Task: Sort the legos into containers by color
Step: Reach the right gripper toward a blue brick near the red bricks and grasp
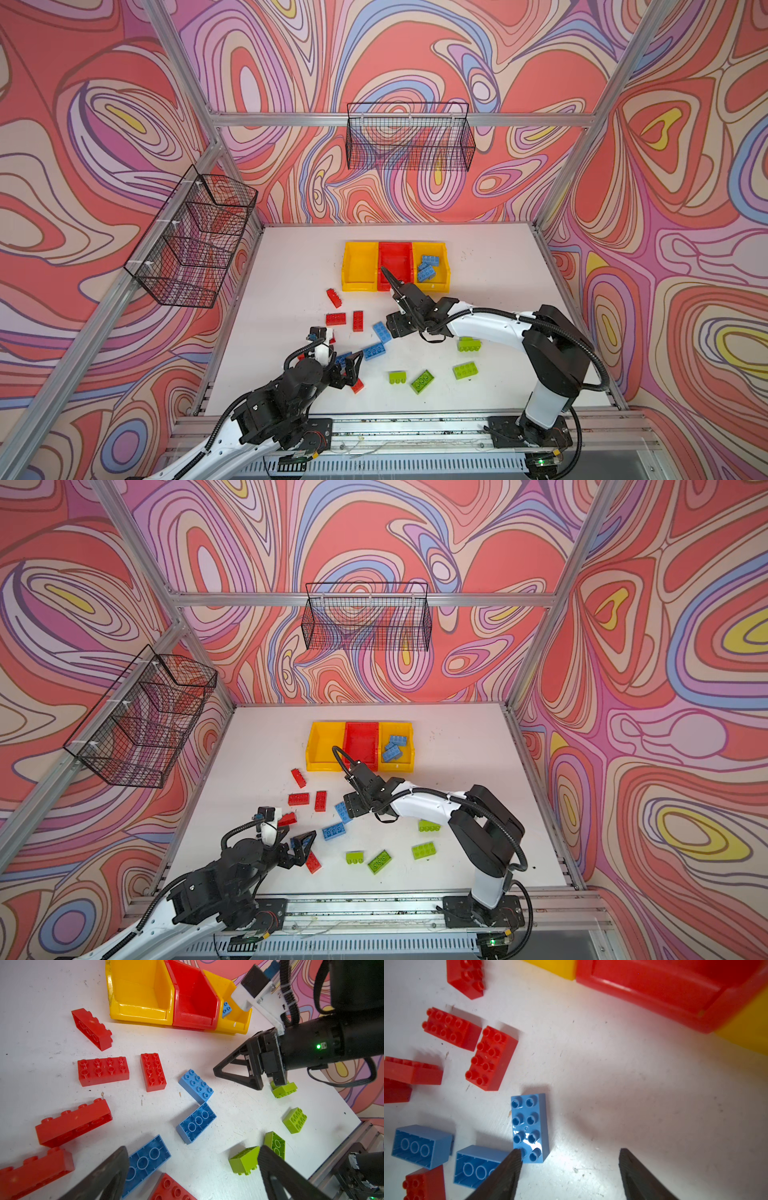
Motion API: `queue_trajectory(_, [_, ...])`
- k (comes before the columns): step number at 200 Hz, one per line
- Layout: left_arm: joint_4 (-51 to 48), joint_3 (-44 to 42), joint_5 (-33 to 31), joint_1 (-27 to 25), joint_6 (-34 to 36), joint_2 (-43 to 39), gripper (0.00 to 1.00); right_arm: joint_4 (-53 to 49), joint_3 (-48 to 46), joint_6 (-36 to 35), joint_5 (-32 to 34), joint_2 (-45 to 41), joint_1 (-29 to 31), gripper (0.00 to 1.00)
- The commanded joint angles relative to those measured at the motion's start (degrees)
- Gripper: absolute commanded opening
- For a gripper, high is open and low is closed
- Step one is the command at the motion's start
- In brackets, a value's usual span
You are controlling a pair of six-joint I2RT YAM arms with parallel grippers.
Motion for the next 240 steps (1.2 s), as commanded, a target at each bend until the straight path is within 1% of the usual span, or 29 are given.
queue_trajectory(1, [-3.9, -1.3, -1.4, -0.3, -3.0, -2.3, 1.00, 1.4, 1.1, 2.0, -0.1, 1.8, 1.6, 0.77])
queue_trajectory(38, [-6.7, -1.8, -2.5, -0.2, -4.0, -4.8, 1.00, 1.3, 1.7, 2.1, 0.1, 3.7, 2.1, 0.76])
queue_trajectory(93, [-9.6, -1.8, -3.0, -0.2, -4.7, -7.7, 1.00, 0.6, 6.1, 1.6, 0.2, 7.7, 3.7, 0.74])
queue_trajectory(138, [-9.5, -1.6, -3.5, -0.2, -4.5, -7.6, 1.00, -0.7, 8.4, 1.3, 1.8, 10.9, 4.8, 0.72])
queue_trajectory(149, [-9.7, -1.2, -3.7, -0.2, -4.3, -7.2, 1.00, -1.7, 9.2, 1.2, 2.2, 12.1, 4.9, 0.70])
queue_trajectory(165, [-10.0, -0.9, -3.9, -0.2, -4.2, -7.1, 1.00, -4.3, 10.9, 0.8, 3.9, 14.1, 5.1, 0.62])
queue_trajectory(171, [-10.0, -1.0, -3.8, -0.2, -4.2, -7.2, 1.00, -4.9, 11.4, 0.6, 4.4, 14.6, 5.1, 0.61])
queue_trajectory(192, [-10.1, -1.4, -3.7, -0.2, -4.2, -8.0, 1.00, -6.1, 12.2, 0.5, 5.7, 15.6, 5.3, 0.48])
queue_trajectory(218, [-9.9, -1.5, -3.7, -0.2, -3.8, -8.4, 1.00, -5.7, 11.5, 1.0, 6.9, 14.9, 5.3, 0.34])
queue_trajectory(240, [-9.4, -1.2, -3.8, -0.2, -3.3, -7.9, 1.00, -4.6, 10.5, 1.3, 6.9, 13.6, 5.2, 0.30])
